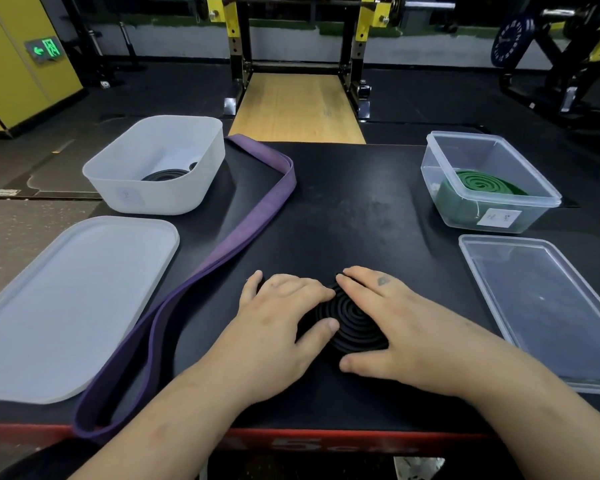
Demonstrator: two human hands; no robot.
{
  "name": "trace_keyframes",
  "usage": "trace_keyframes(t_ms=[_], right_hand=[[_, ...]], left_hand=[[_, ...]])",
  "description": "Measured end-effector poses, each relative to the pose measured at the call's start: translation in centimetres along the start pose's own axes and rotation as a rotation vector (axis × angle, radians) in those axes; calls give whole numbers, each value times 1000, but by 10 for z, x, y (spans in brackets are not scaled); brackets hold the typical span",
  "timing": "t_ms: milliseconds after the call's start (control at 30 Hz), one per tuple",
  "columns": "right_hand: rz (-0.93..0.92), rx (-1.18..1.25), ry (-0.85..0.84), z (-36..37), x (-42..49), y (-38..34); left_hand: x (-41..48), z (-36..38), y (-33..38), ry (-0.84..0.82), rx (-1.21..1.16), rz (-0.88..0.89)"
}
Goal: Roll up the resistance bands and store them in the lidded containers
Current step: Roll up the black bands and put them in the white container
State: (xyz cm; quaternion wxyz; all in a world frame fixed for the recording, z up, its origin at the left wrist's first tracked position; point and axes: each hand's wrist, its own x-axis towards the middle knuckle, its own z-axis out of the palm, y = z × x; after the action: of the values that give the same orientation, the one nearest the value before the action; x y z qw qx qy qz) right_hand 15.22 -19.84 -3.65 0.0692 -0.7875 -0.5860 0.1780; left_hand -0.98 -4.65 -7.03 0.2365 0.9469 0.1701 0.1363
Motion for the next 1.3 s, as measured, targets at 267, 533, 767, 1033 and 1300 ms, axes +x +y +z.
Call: trace_keyframes(t_ms=[267, 533, 767, 1033, 1300], right_hand=[[-35, -76, 102, 11, 5, -4], [28, -197, 65, 15, 3, -13], [41, -163, 30, 8, 5, -17], [-16, -133, 75, -30, 57, -53], [-130, -134, 206, -98, 170, -123]], left_hand=[[0, -7, -2, 31, 153, 24], [-2, -1, 6, -165, 334, -117], [1, -8, 9, -207, 393, -90], [17, -79, -19, -85, 495, -37], [62, -177, -104, 101, 549, -101]])
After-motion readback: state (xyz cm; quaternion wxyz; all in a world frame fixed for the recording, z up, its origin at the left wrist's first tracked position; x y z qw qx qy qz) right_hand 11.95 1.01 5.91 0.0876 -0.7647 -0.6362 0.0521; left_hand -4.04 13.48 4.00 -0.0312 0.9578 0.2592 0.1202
